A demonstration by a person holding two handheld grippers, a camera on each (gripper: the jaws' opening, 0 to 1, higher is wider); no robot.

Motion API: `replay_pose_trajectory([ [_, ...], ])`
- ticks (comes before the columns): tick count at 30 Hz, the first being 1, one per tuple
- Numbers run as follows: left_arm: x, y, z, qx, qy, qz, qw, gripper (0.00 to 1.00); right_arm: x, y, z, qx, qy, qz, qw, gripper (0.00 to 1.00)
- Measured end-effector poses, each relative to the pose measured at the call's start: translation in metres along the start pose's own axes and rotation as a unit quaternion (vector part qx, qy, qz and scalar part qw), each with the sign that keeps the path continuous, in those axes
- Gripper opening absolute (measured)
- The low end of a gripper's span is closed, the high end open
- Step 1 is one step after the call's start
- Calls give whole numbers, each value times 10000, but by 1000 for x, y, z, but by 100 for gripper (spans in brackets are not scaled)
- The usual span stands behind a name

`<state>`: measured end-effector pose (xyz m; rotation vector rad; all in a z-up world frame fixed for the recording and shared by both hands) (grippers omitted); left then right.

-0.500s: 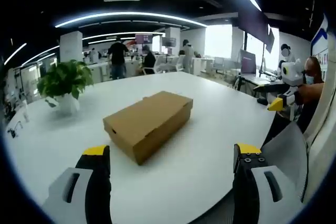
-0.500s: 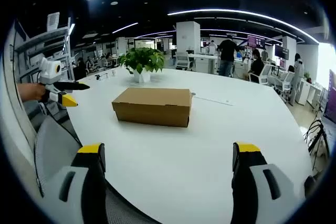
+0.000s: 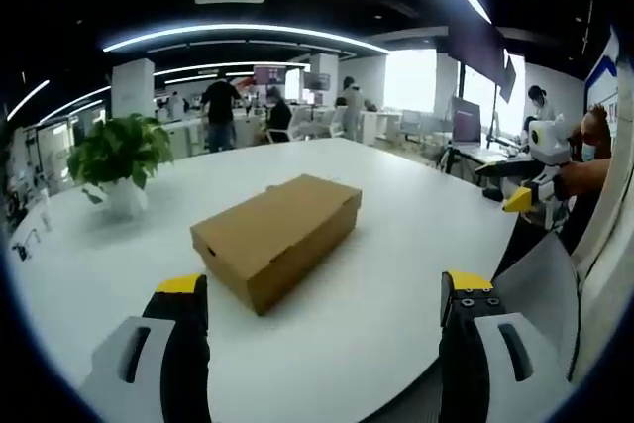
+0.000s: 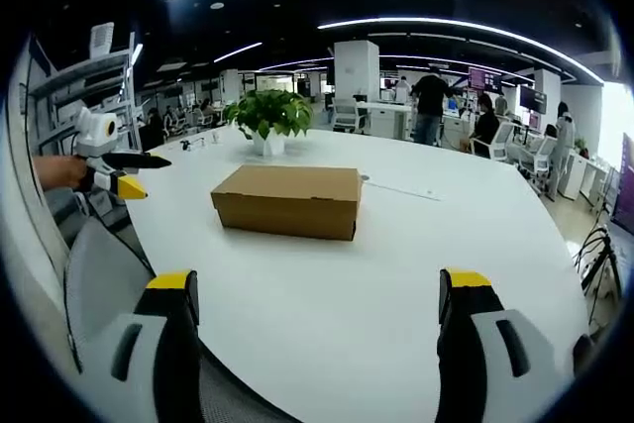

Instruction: Operate the shoe box by opening the lid, removing the specified soft item, and placing it in the target area until the item is outside and the box remains undamaged.

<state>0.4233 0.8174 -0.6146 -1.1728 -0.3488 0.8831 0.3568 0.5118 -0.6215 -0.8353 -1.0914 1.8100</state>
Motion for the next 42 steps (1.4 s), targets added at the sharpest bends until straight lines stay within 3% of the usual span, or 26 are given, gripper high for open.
replay_pose_trajectory([
  [42, 1, 3, -2, 87, -6, -35, 10000, 100, -4, -3, 1, 17, -7, 28, 10000, 96],
])
Point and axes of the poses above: the point that each gripper's makers call its tool centre point, and the gripper's own axes: z roughly backward along the fingers, x roughly to its left, y roughly out of its underside, the point moved 2 cm from there along z, roughly backward along the fingers, and after that the axes turned 9 degrees about z, right-handed, at the moved point
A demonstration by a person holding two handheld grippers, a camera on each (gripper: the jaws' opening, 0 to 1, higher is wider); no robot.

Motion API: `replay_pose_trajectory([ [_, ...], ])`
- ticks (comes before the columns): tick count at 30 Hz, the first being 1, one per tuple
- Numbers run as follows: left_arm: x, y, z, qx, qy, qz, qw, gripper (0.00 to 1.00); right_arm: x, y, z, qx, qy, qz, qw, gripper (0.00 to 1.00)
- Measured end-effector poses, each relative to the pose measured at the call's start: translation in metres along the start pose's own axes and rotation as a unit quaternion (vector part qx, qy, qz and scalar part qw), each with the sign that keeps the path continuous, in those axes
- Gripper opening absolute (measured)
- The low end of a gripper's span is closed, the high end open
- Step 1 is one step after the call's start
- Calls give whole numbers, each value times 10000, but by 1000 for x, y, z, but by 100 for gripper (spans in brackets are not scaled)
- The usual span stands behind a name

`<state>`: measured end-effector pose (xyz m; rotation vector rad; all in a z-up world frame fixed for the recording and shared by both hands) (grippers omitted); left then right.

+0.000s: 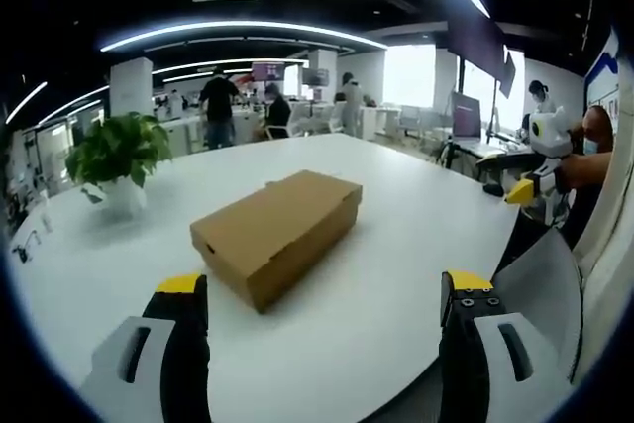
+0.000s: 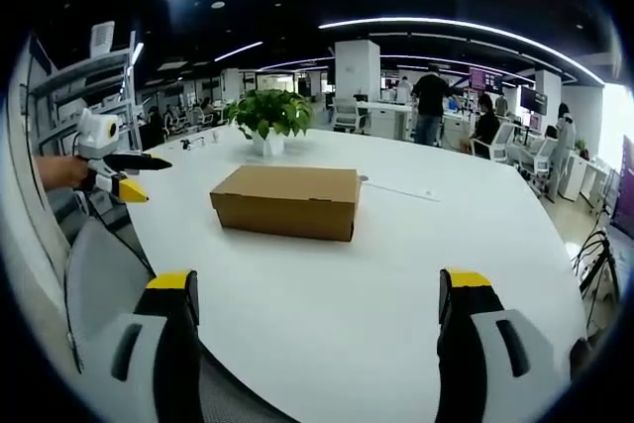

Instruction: Operate the shoe box by opening the lid, removing the specified soft item, and placing it in the target area until the item is outside and the box remains undamaged.

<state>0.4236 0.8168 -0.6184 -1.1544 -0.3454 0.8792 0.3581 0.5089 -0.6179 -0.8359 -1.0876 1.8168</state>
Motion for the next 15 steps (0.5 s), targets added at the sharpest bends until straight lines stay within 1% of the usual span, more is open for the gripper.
replay_pose_trajectory([
  [15, 3, 2, -1, 9, -24, 22, 10000, 100, -1, 0, 1, 17, 20, -1, 10000, 96],
])
Point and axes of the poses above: the point that each gripper's makers call its tool centre point, and the gripper's own axes: z roughly backward along the fingers, x roughly to its left, y roughly out of its underside, the point moved 2 cm from there along z, roughly backward along the fingers, and after that the axes turned 9 degrees about z, right-handed, at the moved point
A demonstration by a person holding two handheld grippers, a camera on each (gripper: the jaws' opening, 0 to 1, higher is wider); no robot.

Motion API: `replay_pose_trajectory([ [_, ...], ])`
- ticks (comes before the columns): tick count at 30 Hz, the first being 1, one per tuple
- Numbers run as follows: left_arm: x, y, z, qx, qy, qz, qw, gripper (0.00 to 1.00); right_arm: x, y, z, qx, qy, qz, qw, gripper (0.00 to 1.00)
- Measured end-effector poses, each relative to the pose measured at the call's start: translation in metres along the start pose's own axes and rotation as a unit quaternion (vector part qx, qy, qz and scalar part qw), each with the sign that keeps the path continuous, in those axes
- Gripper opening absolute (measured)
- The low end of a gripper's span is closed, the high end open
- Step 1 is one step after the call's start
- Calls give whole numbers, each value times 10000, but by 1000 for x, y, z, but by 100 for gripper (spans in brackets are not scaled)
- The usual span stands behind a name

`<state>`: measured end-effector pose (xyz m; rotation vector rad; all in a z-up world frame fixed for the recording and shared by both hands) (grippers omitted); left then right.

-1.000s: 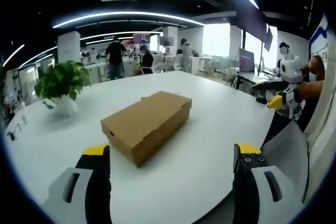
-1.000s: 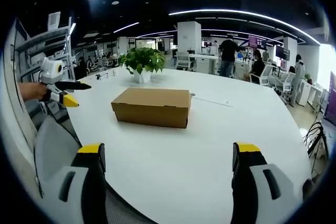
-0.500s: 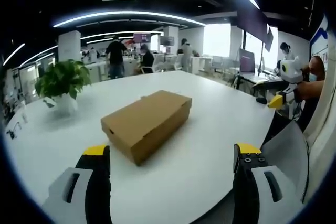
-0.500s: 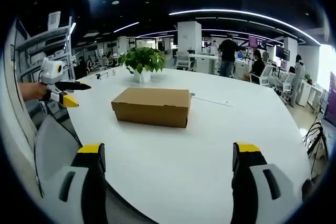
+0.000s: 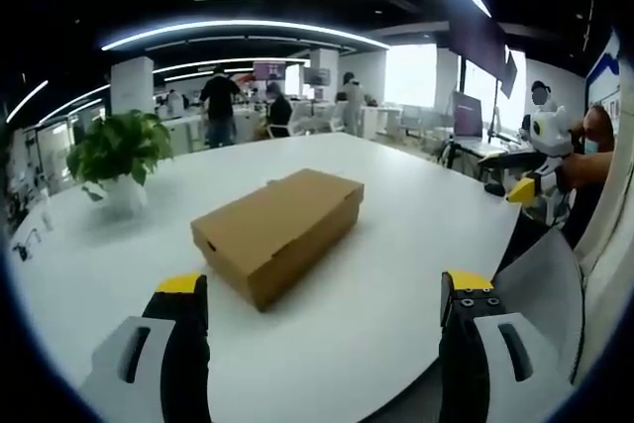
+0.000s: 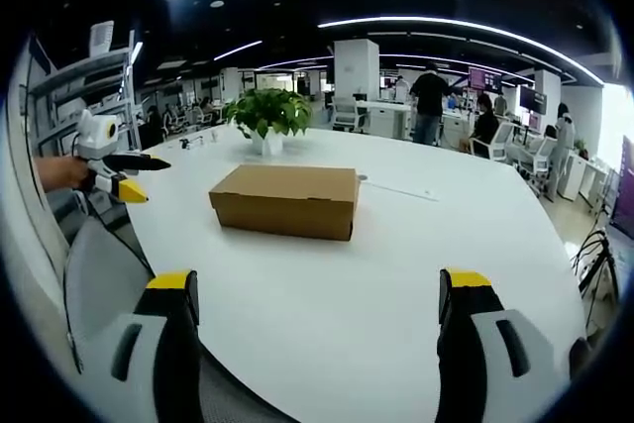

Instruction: Operate the shoe box by opening the lid, removing the specified soft item, and placing it in the target area until the item is outside and the box remains undamaged.

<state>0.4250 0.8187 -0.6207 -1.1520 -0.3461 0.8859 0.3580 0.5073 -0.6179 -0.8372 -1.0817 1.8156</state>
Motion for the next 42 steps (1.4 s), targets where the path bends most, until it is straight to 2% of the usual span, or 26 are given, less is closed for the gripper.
replay_pose_trajectory([
  [12, 5, -2, -5, -13, -63, 56, 10000, 100, -4, 0, -3, 26, -33, 24, 10000, 94],
  [24, 14, -2, -18, 36, -155, 45, 9999, 99, -12, -5, -17, 13, -128, 127, 9998, 94],
  [30, 19, -1, -27, 27, -190, 99, 9998, 97, -15, -8, -31, 0, -267, 231, 9994, 94],
  [33, 23, -3, -32, -63, -214, 290, 9993, 98, -17, -10, -40, -13, -351, 280, 9990, 94],
  [42, 45, -6, -41, -172, -529, 383, 9977, 94, -27, -9, -67, -51, -536, 295, 9981, 93],
])
Point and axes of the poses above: the point that each gripper's makers call its tool centre point, and the gripper's own axes: z roughly backward along the fingers, x roughly to its left, y roughly out of its underside, the point moved 2 cm from there along z, roughly backward along the fingers, and after that the axes turned 9 degrees about z, right-handed, at the moved point
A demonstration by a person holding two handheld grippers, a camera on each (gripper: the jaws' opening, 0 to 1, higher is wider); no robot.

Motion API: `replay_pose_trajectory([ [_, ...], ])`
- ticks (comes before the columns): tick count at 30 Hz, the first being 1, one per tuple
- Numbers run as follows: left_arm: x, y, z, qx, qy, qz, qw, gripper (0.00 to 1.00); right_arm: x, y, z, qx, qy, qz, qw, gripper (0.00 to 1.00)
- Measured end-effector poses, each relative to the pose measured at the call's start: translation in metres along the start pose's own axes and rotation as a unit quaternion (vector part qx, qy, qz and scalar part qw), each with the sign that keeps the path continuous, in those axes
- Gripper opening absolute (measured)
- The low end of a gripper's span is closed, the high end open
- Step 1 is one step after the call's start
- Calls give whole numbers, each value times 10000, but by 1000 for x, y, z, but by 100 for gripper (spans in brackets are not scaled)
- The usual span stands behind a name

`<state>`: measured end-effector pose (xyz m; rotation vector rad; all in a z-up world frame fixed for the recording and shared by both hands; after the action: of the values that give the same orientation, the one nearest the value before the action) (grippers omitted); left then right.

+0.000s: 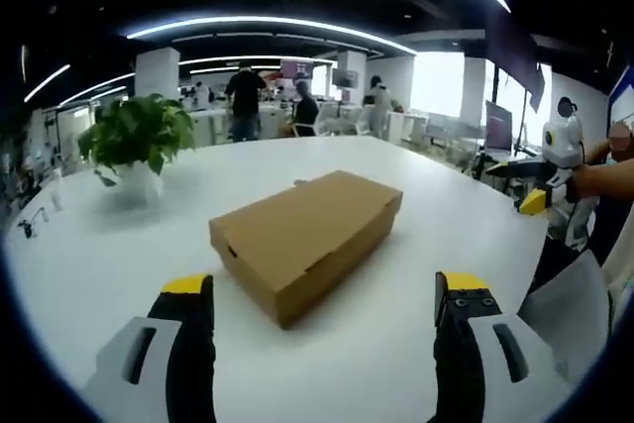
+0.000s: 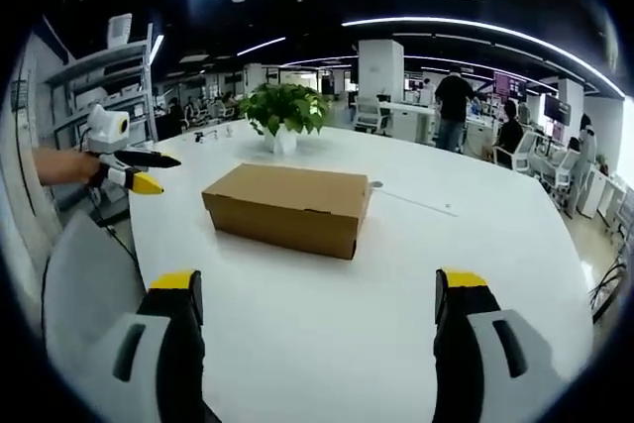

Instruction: Operate the shoe box by opening the lid, removing the specified soft item, and placing it in the target area until the item is outside and the box remains undamaged.

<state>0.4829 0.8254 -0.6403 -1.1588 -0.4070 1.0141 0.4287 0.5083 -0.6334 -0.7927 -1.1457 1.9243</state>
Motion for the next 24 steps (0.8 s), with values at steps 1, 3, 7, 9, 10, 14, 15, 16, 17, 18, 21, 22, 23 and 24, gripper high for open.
replay_pose_trajectory([
  [1, 2, 0, -1, 0, -34, 9, 10000, 93, -1, 1, -4, 14, -35, 28, 10000, 92],
  [3, 7, 0, -4, 0, -105, 3, 9999, 93, -4, 3, -11, 49, -75, 135, 9999, 92],
  [7, 14, 0, -7, 39, -187, -24, 9998, 92, -10, 6, -23, 111, -163, 204, 9996, 92],
  [9, 16, 1, -9, 66, -226, -62, 9997, 91, -13, 7, -29, 116, -213, 248, 9994, 91],
  [10, 18, 2, -10, 77, -240, -69, 9997, 91, -16, 7, -31, 103, -224, 241, 9994, 91],
  [14, 24, 6, -14, 147, -322, -73, 9993, 89, -22, 6, -40, 83, -279, 393, 9988, 89],
  [15, 25, 7, -15, 159, -339, -74, 9993, 88, -24, 6, -43, 83, -313, 435, 9985, 89],
  [16, 26, 8, -17, 173, -357, -76, 9992, 88, -25, 5, -45, 90, -333, 459, 9984, 88],
  [17, 27, 9, -17, 184, -368, -83, 9991, 88, -26, 5, -47, 94, -367, 488, 9981, 88],
  [18, 28, 9, -18, 196, -383, -95, 9990, 87, -27, 5, -50, 99, -393, 503, 9979, 88],
  [21, 30, 12, -22, 231, -406, -100, 9989, 86, -29, 6, -57, 137, -489, 599, 9969, 87],
  [22, 31, 13, -23, 239, -415, -104, 9988, 86, -30, 7, -59, 145, -524, 642, 9965, 86],
  [23, 32, 15, -24, 273, -425, -119, 9986, 85, -30, 7, -62, 137, -555, 689, 9960, 86],
  [24, 32, 16, -25, 290, -433, -129, 9986, 85, -31, 6, -65, 152, -605, 746, 9953, 85],
])
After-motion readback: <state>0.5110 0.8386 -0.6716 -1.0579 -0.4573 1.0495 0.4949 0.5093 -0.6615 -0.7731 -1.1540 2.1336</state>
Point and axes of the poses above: the point that each gripper's makers call its tool centre point, and the gripper's own axes: z roughly backward along the fingers, x roughly to its left, y roughly out of its underside, the point moved 2 cm from there along z, roughly backward along the fingers, and after that the axes turned 9 degrees about z, right-handed, at the moved point
